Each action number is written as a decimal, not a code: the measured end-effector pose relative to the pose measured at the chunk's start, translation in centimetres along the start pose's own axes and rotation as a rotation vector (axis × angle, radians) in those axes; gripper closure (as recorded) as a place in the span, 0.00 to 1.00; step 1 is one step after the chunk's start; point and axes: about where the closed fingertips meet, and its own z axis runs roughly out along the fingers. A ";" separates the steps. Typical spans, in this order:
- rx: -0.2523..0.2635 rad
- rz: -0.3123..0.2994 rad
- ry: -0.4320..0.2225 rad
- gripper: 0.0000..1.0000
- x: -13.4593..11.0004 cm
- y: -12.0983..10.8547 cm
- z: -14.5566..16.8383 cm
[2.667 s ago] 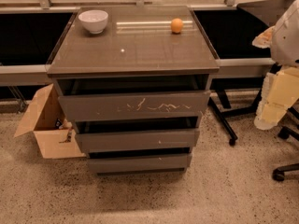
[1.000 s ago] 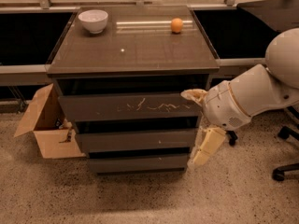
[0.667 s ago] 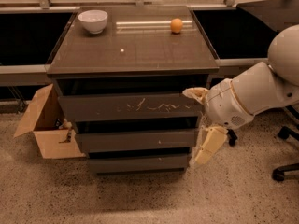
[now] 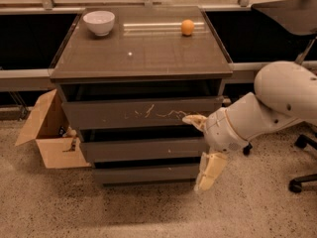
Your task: Open bottom drawer
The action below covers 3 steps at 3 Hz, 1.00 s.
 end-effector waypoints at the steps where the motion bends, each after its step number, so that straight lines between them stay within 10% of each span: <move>1: -0.069 -0.041 -0.038 0.00 3.4 0.7 5.2; 3: -0.085 -0.058 -0.239 0.00 9.7 1.1 13.8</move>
Offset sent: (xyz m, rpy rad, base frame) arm 0.0017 0.0014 -0.1764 0.2505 0.0336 0.1352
